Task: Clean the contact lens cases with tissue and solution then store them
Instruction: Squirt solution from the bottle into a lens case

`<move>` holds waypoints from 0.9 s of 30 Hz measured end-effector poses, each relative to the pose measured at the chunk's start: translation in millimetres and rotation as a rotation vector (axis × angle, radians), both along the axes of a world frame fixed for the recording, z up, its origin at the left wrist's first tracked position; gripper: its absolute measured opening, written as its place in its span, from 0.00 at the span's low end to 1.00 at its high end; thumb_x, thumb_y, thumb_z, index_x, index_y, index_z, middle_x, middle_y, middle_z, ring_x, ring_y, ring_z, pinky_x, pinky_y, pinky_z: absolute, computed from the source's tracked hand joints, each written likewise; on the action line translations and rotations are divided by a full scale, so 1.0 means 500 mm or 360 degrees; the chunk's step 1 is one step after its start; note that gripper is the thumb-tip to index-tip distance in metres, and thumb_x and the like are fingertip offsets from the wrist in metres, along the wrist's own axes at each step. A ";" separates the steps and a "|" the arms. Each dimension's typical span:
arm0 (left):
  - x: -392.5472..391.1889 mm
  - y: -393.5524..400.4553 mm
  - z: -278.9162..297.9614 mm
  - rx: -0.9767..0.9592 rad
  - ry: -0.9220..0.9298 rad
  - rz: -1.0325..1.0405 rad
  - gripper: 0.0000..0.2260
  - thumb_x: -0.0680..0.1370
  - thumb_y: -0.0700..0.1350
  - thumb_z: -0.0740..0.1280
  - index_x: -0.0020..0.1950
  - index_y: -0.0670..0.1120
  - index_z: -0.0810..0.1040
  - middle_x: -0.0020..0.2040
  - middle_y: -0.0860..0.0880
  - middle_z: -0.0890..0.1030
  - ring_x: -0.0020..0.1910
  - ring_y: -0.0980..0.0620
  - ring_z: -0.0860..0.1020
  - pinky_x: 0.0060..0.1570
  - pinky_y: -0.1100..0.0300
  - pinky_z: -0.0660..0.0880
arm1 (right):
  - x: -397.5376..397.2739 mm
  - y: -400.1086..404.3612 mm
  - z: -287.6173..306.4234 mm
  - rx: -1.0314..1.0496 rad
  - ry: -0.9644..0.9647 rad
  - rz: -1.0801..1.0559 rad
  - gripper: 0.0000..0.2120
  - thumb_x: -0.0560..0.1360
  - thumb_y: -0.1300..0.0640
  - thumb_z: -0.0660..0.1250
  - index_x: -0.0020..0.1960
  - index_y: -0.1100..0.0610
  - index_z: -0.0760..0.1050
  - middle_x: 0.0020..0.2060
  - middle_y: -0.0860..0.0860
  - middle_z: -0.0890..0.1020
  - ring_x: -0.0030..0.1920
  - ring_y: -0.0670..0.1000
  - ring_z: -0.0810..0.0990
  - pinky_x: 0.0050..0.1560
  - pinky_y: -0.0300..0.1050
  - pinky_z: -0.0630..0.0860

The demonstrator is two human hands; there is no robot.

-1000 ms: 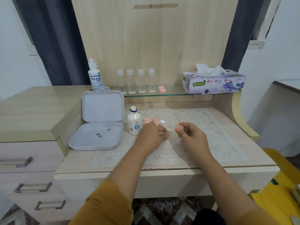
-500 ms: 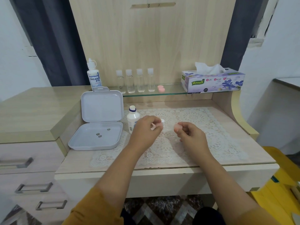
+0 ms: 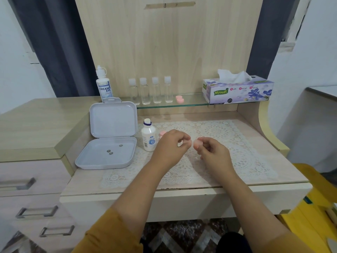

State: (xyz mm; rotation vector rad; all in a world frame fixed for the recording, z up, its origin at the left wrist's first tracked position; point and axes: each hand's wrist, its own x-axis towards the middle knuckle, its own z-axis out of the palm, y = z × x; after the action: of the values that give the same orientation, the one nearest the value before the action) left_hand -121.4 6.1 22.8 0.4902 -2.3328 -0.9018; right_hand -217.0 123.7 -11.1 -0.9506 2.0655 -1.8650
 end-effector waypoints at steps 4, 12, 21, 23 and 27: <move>0.000 -0.001 -0.001 0.0004 -0.0022 -0.0009 0.08 0.76 0.46 0.69 0.54 0.48 0.82 0.51 0.54 0.77 0.51 0.58 0.74 0.54 0.60 0.72 | 0.003 0.001 0.003 -0.0014 0.0000 0.0007 0.05 0.76 0.52 0.69 0.47 0.41 0.76 0.44 0.45 0.82 0.46 0.43 0.81 0.48 0.39 0.78; -0.002 -0.006 -0.005 0.0013 -0.0056 -0.0020 0.08 0.75 0.48 0.71 0.51 0.48 0.82 0.49 0.52 0.77 0.50 0.56 0.75 0.53 0.57 0.74 | 0.000 0.002 -0.001 -0.0006 -0.0003 0.0024 0.03 0.75 0.52 0.70 0.49 0.47 0.79 0.41 0.46 0.82 0.43 0.42 0.81 0.47 0.38 0.77; 0.002 -0.005 -0.011 0.0146 -0.0018 -0.0046 0.06 0.76 0.42 0.67 0.50 0.49 0.82 0.47 0.58 0.79 0.44 0.65 0.74 0.43 0.68 0.67 | -0.001 0.000 -0.003 0.0001 -0.0019 0.0021 0.03 0.75 0.52 0.70 0.49 0.45 0.79 0.43 0.46 0.83 0.45 0.44 0.81 0.50 0.42 0.79; 0.002 -0.006 -0.013 0.0187 0.0012 -0.0058 0.04 0.75 0.45 0.70 0.48 0.50 0.83 0.47 0.57 0.79 0.46 0.64 0.75 0.44 0.67 0.67 | -0.001 0.000 -0.003 -0.0004 -0.0012 0.0027 0.03 0.76 0.52 0.70 0.49 0.45 0.78 0.42 0.46 0.83 0.45 0.43 0.81 0.50 0.42 0.79; 0.003 -0.007 -0.014 0.0285 0.0033 -0.0063 0.03 0.74 0.46 0.72 0.46 0.51 0.83 0.46 0.55 0.80 0.43 0.65 0.75 0.45 0.67 0.68 | 0.000 0.001 -0.002 -0.0004 0.0002 0.0042 0.04 0.76 0.52 0.70 0.48 0.44 0.78 0.43 0.46 0.83 0.45 0.43 0.81 0.49 0.42 0.79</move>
State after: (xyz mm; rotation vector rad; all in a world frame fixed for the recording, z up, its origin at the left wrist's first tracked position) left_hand -119.6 2.7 15.7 0.5061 -2.2612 -1.1359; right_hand -216.9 124.3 -11.9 -0.9755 2.0415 -1.8551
